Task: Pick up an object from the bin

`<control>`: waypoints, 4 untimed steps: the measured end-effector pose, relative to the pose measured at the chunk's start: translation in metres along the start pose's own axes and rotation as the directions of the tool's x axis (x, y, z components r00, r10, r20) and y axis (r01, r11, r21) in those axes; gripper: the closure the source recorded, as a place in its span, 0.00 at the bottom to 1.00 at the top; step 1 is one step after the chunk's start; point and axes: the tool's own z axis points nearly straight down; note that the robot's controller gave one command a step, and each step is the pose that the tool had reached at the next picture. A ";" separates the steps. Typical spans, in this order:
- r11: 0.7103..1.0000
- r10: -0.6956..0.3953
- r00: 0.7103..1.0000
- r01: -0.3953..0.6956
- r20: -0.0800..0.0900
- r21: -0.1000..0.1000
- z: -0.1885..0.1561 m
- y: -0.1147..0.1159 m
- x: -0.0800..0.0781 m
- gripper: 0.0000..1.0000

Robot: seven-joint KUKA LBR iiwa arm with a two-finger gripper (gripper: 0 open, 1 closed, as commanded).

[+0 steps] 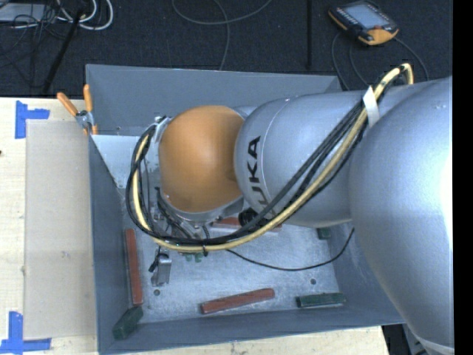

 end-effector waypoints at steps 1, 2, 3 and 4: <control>1.000 0.004 1.000 -0.004 0.008 -0.002 -0.005 -0.001 -0.002 0.00; 1.000 -0.008 1.000 0.008 0.008 -0.002 0.012 -0.035 0.017 0.00; 0.995 0.104 0.995 -0.104 0.006 -0.002 0.018 -0.054 0.031 0.00; 0.994 0.112 0.994 -0.112 0.012 -0.006 0.056 -0.097 0.026 0.00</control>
Offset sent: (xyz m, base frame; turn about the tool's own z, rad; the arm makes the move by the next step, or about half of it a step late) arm -0.0238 -0.0507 -0.0175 -0.0089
